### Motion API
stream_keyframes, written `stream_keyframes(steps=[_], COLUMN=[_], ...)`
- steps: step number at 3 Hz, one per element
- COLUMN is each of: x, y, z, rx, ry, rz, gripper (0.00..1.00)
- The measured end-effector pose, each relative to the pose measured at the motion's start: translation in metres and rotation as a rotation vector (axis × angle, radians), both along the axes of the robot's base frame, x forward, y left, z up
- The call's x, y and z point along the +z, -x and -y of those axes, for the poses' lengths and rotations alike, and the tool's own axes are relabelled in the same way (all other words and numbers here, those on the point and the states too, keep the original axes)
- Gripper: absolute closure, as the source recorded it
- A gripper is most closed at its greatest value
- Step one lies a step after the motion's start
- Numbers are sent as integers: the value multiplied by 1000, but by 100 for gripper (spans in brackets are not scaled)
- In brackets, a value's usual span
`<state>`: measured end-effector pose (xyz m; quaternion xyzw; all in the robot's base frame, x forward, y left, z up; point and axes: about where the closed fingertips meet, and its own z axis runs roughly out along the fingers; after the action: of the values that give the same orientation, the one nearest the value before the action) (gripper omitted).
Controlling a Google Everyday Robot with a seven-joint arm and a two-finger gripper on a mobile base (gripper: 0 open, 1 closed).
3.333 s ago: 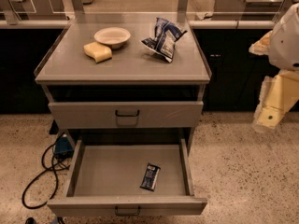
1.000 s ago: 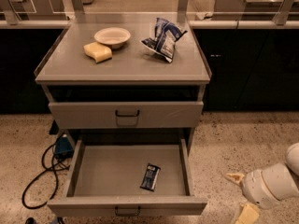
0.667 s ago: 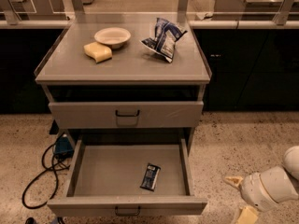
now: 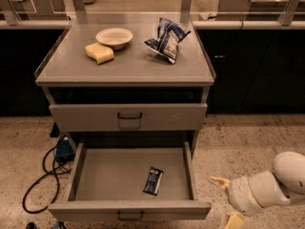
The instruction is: Pick rxbar blueberry from middle drawer and place on counter
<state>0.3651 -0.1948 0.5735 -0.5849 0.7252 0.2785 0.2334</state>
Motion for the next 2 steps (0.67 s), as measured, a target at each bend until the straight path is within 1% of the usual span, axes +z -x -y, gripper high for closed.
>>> stream_keyframes(steps=[1, 2], x=[39, 79], y=[-33, -77], z=[-88, -145], rx=[147, 203], ry=[-90, -127], rz=[147, 215], gripper=[0, 0])
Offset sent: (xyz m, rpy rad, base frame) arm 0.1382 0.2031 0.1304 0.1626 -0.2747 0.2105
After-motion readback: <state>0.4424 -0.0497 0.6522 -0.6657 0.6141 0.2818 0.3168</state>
